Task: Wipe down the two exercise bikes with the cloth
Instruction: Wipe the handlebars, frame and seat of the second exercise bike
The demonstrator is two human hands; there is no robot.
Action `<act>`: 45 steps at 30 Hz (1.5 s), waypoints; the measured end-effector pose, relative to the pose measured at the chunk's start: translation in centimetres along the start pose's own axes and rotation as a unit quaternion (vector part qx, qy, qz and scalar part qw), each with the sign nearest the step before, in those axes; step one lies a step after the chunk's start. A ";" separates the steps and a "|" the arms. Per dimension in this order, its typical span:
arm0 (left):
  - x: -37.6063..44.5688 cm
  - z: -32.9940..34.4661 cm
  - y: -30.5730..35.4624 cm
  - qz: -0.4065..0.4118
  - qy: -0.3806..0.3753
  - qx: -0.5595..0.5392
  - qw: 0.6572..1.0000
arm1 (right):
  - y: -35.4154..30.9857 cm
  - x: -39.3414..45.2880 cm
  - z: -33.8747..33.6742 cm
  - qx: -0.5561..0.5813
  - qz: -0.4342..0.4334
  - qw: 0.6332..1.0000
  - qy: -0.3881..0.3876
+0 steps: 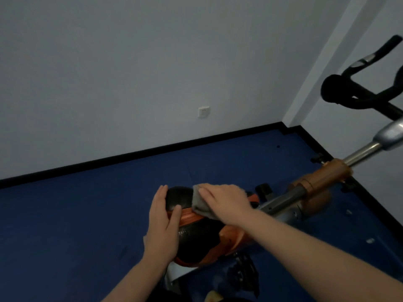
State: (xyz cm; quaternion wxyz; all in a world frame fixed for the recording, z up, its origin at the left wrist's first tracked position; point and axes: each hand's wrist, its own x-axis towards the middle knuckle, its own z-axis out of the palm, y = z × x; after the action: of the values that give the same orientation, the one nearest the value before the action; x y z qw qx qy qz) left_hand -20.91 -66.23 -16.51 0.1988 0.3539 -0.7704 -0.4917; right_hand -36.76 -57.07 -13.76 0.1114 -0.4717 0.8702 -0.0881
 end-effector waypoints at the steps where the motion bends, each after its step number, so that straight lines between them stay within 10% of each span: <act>1: -0.3 -0.1 -0.2 0.001 -0.005 -0.020 1.000 | 0.9 0.4 -0.5 0.009 0.002 0.999 -0.052; 13: -0.7 -1.5 -1.9 -0.059 -0.167 -0.117 0.977 | 0.1 4.1 -0.9 0.051 -0.011 0.976 -0.209; 19: -0.4 -1.2 -1.8 -0.097 -0.169 -0.139 0.971 | -3.7 2.9 0.0 0.075 -0.097 0.984 -0.132; 24: -0.1 -1.4 -1.3 -0.108 -0.176 -0.144 0.968 | -4.5 5.4 -0.3 0.113 0.003 0.978 -0.174; 27: -0.5 -1.4 -1.2 -0.102 -0.160 -0.150 0.970 | -6.0 3.8 0.4 0.034 -0.114 0.987 -0.110; 33: -0.4 -1.5 -1.2 -0.117 -0.151 -0.138 0.972 | -5.4 6.8 -0.5 0.166 -0.011 0.962 -0.217; 38: -0.8 -1.3 -1.7 -0.127 -0.125 -0.118 0.977 | -6.5 5.0 -0.1 0.051 -0.188 0.967 -0.164; 45: -0.7 -1.7 -1.3 -0.137 -0.142 -0.104 0.975 | -8.2 7.3 0.0 0.006 -0.162 0.962 -0.221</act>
State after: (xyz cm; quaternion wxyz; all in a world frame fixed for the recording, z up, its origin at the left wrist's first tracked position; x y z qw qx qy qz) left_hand -18.83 -67.08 -16.91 0.0539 0.3599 -0.6799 -0.6366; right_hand -34.06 -67.70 -12.42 0.2879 -0.6133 0.7354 -0.0036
